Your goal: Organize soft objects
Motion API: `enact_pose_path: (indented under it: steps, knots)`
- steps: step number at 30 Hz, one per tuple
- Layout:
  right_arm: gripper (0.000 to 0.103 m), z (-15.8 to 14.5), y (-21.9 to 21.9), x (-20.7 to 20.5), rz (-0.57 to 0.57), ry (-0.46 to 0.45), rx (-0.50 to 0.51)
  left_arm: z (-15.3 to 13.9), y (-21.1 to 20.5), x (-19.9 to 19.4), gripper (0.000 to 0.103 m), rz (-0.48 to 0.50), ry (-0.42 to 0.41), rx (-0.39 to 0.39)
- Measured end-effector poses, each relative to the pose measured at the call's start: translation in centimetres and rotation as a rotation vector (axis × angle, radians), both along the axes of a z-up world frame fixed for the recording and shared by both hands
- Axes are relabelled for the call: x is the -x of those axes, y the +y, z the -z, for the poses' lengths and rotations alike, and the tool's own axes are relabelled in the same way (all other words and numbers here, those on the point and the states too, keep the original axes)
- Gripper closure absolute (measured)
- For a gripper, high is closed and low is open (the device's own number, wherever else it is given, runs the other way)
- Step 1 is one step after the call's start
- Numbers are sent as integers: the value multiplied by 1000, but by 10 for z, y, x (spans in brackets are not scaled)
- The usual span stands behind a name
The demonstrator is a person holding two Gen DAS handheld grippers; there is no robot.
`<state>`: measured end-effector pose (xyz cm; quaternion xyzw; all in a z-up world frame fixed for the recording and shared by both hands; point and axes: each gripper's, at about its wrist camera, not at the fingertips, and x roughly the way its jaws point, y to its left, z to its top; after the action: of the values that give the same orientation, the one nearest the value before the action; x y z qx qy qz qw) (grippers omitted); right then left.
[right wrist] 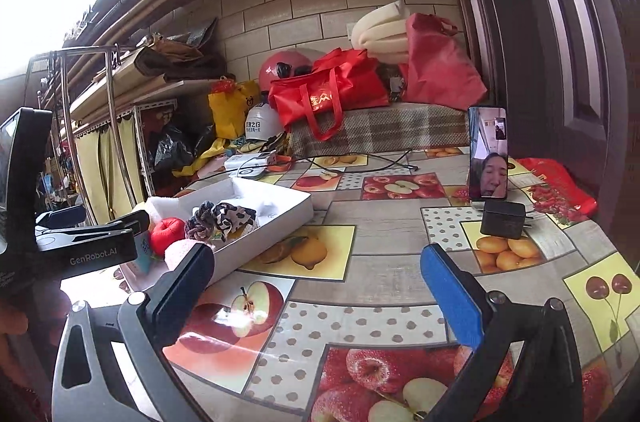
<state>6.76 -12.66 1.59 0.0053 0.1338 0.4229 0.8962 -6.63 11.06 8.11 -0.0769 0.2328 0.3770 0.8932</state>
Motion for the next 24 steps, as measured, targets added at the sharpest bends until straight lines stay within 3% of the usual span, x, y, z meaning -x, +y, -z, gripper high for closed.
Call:
enact_pose_path:
  steps: [9,24]
  knots:
    - [0,-14,-61,13,-2,-8,-117,1,-42,4,0,39,63,2]
    - [0,-3,-77,14,-23,17,-127,0,-52,3,0,6,84,-17]
